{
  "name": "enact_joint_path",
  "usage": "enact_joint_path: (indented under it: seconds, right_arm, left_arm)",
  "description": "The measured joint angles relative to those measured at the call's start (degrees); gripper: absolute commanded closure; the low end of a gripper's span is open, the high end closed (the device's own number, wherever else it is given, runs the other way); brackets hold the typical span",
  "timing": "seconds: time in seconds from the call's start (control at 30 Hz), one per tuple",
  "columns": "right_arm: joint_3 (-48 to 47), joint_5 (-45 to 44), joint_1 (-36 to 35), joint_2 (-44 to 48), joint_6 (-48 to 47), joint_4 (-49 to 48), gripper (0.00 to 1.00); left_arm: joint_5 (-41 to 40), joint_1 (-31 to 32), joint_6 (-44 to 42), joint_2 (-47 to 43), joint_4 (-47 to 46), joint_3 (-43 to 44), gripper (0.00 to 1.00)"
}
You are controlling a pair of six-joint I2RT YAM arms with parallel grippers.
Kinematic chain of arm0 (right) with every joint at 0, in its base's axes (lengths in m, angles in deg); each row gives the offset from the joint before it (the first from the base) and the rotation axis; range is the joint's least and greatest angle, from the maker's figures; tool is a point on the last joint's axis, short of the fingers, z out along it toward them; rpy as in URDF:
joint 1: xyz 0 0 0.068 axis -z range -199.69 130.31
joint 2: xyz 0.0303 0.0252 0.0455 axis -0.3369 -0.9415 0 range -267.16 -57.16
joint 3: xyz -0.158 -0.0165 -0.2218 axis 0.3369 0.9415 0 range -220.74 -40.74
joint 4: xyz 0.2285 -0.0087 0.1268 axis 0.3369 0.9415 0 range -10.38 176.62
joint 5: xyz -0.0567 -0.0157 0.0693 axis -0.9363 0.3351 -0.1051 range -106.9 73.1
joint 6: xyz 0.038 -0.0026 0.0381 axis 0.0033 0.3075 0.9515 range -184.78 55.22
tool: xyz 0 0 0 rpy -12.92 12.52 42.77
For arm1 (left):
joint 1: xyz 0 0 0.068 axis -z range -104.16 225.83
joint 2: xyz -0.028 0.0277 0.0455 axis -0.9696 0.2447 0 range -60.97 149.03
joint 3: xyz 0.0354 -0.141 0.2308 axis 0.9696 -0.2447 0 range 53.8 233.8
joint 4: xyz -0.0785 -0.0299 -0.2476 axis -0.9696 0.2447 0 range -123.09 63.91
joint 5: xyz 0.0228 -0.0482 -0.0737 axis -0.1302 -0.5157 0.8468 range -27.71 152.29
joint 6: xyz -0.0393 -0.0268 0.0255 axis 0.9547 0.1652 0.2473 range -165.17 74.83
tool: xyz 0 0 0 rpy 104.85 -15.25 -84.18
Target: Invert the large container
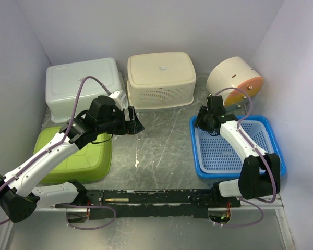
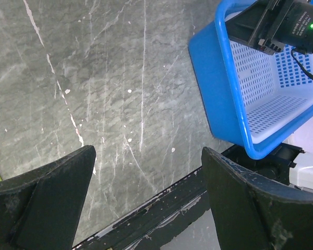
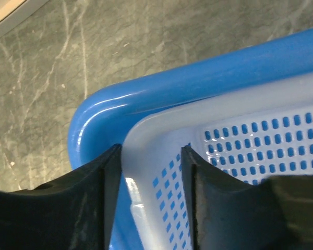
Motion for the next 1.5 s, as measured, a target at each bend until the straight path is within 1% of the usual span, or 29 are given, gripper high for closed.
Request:
enact_joint_path:
  seconds: [0.17,0.2,0.23,0.33,0.63,0.87,1.0,1.07,1.27,1.37,1.5]
  right_arm:
    - [-0.2,1.8,-0.2,0.6,-0.4,-0.2,0.84]
    - [-0.4,1.9,-0.1,1.0,-0.5,0.6,0.91]
    - [-0.7,2.0,-0.1,1.4,-0.8,1.3,0.95]
    - [-4.1,1.7,0.0,3.2,-1.2,4.7,1.0]
    - [-17.3,3.4,0.2,11.7,-0.1,14.9,1.0]
    - [-37.0,5.6,0.2,13.1,1.6,25.8,1.0]
    - [-47.3,6.8,0.2,13.1,1.9,29.4,1.0]
    - [-51.8,8.3,0.2,13.1,1.8,29.4,1.0]
    - [-59.1,14.2,0.2,11.6,2.8,28.6,1.0]
    - [-61.0,18.9,0.2,10.5,4.1,26.6,1.0]
    - [-61.5,26.4,0.2,9.3,7.5,21.1,1.0]
  left_arm:
    - [0.0,0.0,0.0,0.0,0.0,0.0,0.06]
    - [0.0,0.0,0.0,0.0,0.0,0.0,0.06]
    - [0.0,0.0,0.0,-0.1,0.0,0.0,0.06]
    - [0.0,0.1,0.0,-0.3,0.0,-0.2,0.06]
    - [-0.3,0.1,-0.1,-0.6,0.4,-0.2,0.05]
    - [-1.8,0.1,-0.6,-0.7,1.4,1.3,0.03]
    - [-1.9,0.1,-0.7,-0.8,1.4,2.5,0.03]
    - [-1.9,0.1,-0.7,-0.9,1.5,2.8,0.03]
    - [-3.0,0.1,-1.2,-0.9,3.8,6.2,0.03]
    - [-4.7,0.1,-1.5,-1.2,5.8,10.1,0.03]
    - [-8.3,0.1,-1.6,-2.1,8.6,17.4,0.04]
